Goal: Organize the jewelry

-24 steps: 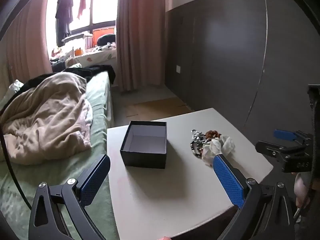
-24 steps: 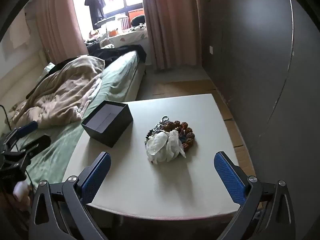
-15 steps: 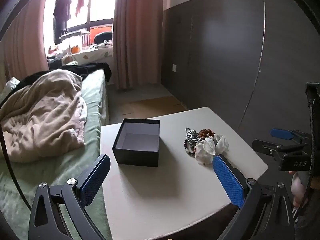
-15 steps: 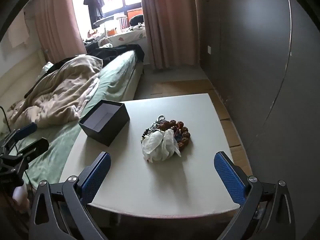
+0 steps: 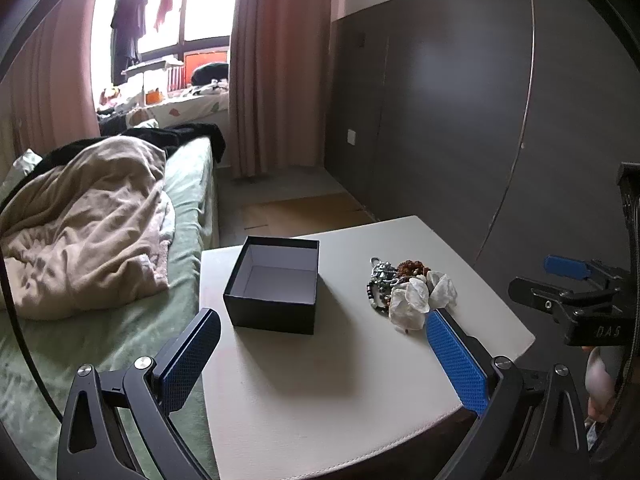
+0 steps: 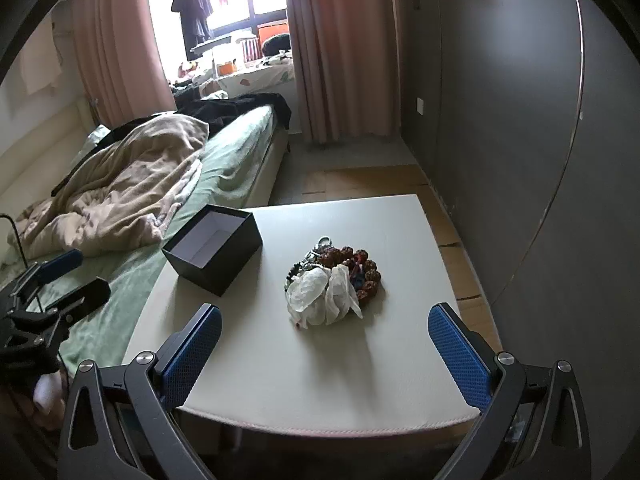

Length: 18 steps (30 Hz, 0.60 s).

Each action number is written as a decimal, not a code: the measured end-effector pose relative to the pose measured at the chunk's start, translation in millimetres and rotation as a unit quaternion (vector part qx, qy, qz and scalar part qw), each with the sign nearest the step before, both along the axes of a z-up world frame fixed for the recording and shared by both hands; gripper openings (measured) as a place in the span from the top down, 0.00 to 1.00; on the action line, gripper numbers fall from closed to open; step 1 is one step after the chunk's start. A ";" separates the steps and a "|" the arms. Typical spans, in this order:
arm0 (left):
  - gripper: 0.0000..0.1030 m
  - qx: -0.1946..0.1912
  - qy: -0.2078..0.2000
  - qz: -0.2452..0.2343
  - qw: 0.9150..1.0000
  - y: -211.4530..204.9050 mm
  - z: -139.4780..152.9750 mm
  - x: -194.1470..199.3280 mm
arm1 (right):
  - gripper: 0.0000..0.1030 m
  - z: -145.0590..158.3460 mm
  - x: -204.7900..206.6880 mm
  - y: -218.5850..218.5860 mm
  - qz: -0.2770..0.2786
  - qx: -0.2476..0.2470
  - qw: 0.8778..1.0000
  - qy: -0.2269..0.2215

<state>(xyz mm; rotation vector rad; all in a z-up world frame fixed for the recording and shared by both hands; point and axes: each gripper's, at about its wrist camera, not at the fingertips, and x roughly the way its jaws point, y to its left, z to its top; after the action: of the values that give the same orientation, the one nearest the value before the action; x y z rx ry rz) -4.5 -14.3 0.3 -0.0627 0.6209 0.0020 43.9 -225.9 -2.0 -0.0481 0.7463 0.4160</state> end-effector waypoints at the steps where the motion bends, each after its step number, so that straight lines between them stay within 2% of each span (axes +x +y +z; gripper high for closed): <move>1: 0.01 0.000 0.000 0.001 1.000 0.5 -0.3 -0.3 | 0.00 0.4 -0.3 0.0 0.000 0.001 1.000 -0.001; 18: 0.01 -0.009 -0.005 0.009 1.000 7.1 1.7 -3.1 | 0.00 2.9 -1.4 1.4 0.001 0.001 1.000 -0.003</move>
<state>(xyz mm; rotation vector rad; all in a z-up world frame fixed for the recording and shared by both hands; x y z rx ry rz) -7.6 -7.2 2.0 -0.0853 0.6102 0.0147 42.5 -224.5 0.9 -0.0484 0.7400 0.4187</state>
